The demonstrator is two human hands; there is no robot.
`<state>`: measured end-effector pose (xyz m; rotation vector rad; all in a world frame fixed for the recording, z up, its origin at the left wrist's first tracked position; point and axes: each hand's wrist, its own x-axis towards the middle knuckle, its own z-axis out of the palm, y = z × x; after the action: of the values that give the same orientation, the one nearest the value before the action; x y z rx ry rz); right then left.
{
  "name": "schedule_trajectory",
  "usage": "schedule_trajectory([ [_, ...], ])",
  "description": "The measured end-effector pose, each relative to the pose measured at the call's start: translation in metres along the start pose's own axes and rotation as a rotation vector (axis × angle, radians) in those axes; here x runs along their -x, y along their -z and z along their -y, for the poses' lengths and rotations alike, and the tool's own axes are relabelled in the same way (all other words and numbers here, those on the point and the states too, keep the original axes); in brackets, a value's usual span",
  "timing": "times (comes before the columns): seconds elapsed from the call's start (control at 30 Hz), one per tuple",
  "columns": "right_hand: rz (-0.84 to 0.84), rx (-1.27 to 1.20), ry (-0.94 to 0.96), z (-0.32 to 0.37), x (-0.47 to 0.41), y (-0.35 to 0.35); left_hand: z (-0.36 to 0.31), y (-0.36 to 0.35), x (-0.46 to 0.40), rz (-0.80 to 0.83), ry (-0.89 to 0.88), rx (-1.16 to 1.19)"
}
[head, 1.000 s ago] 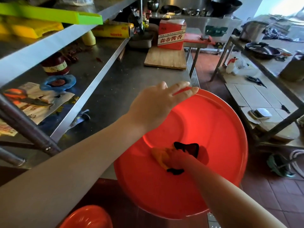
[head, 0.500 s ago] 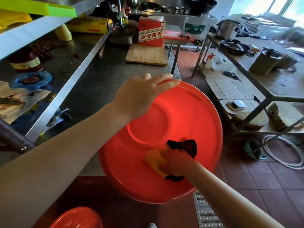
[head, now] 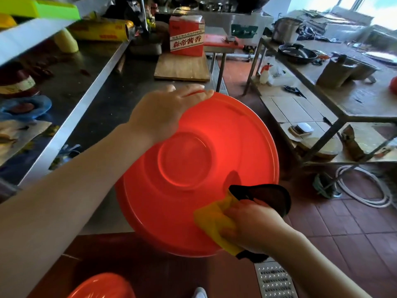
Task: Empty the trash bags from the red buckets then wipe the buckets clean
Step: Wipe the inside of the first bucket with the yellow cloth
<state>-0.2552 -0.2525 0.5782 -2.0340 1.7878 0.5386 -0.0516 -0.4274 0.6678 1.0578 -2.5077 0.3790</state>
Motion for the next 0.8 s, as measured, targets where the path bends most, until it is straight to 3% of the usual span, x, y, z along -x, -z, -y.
schedule_trajectory([
  [0.2,-0.020,0.029,0.012,-0.010,-0.024,-0.001,0.004,-0.005,-0.006,0.014,0.010,0.010],
  [0.6,0.183,0.180,0.007,-0.013,-0.141,-0.015,-0.003,-0.005,-0.012,-0.001,-0.014,-0.002],
  [0.8,0.196,0.157,-0.019,-0.008,-0.184,-0.016,-0.001,-0.006,-0.008,-0.019,-0.025,-0.011],
])
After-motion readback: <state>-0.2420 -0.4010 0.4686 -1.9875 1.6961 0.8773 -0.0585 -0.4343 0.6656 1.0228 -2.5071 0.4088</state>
